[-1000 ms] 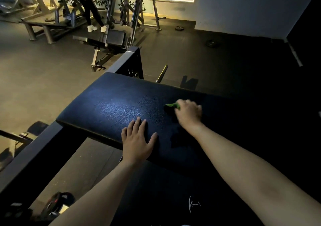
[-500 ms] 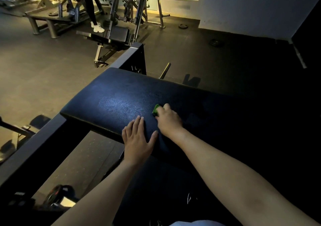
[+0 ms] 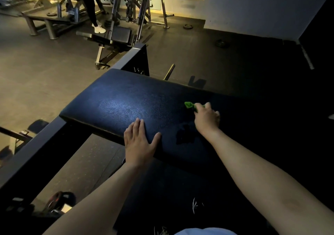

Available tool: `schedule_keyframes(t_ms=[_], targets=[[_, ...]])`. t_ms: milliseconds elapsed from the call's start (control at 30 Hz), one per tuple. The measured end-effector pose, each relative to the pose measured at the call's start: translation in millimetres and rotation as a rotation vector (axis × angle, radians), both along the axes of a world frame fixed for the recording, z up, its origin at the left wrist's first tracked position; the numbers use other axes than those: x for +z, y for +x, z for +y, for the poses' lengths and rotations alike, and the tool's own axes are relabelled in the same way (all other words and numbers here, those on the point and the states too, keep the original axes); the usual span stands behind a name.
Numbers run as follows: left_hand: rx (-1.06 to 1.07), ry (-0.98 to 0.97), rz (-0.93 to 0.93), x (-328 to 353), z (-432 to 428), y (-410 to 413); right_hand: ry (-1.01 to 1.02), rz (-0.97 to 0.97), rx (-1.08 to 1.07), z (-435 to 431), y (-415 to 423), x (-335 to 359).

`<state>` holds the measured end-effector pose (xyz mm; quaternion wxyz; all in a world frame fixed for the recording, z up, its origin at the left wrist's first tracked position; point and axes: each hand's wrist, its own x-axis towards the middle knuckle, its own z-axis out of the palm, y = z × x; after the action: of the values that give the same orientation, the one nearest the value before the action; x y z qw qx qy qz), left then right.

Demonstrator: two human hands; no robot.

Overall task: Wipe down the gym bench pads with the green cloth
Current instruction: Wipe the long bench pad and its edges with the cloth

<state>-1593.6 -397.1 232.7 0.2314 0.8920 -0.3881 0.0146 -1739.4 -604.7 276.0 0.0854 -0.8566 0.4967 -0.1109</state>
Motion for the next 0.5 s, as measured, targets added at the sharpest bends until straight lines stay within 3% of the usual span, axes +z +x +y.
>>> schedule_keyframes(t_ms=[133, 333, 433, 500], targets=[[0.002, 0.006, 0.006, 0, -2, -3, 0.044, -0.004, 0.022, 37, 25, -1], [-0.032, 0.003, 0.007, -5, 1, 0, 0.065, 0.012, 0.349, 105, 60, 8], [-0.043, 0.006, 0.030, -8, 7, -3, 0.037, 0.003, 0.502, 107, 57, 8], [-0.035, 0.018, 0.044, -7, 8, -5, -0.008, -0.017, 0.457, 84, 52, 9]])
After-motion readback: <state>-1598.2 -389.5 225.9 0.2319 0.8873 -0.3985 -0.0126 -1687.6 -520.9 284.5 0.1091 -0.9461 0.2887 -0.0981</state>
